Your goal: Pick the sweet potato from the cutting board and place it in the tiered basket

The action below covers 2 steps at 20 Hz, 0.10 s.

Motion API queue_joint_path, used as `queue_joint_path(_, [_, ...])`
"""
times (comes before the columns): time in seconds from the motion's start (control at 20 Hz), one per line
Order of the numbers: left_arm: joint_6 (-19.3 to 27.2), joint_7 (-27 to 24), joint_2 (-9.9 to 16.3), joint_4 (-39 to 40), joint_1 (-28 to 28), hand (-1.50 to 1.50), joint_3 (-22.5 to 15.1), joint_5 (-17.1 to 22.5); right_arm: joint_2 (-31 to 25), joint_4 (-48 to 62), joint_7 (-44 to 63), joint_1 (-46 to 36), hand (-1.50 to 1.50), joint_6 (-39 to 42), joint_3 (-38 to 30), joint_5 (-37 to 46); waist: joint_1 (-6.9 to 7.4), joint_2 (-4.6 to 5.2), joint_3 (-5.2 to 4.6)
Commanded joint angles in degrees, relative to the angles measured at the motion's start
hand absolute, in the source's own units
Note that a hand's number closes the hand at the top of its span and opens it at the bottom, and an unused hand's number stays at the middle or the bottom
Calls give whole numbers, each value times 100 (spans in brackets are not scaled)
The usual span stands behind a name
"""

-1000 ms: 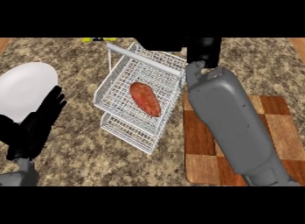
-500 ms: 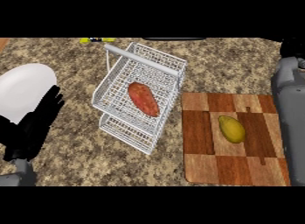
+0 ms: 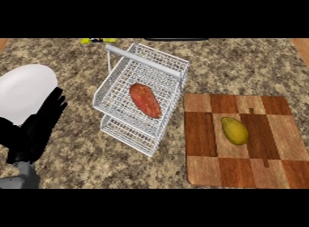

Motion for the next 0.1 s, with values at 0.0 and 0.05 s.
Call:
queue_joint_path(0.0, [282,-162,-269,393,-306,0,-168,-285,-499,11,-523,555,-150,737,-784,-797,-25,13,1])
queue_joint_path(0.05, [-262,-174,225,203,-38,0,227,136,-600,198,-424,408,-150,802,-779,-812,46,9,-2])
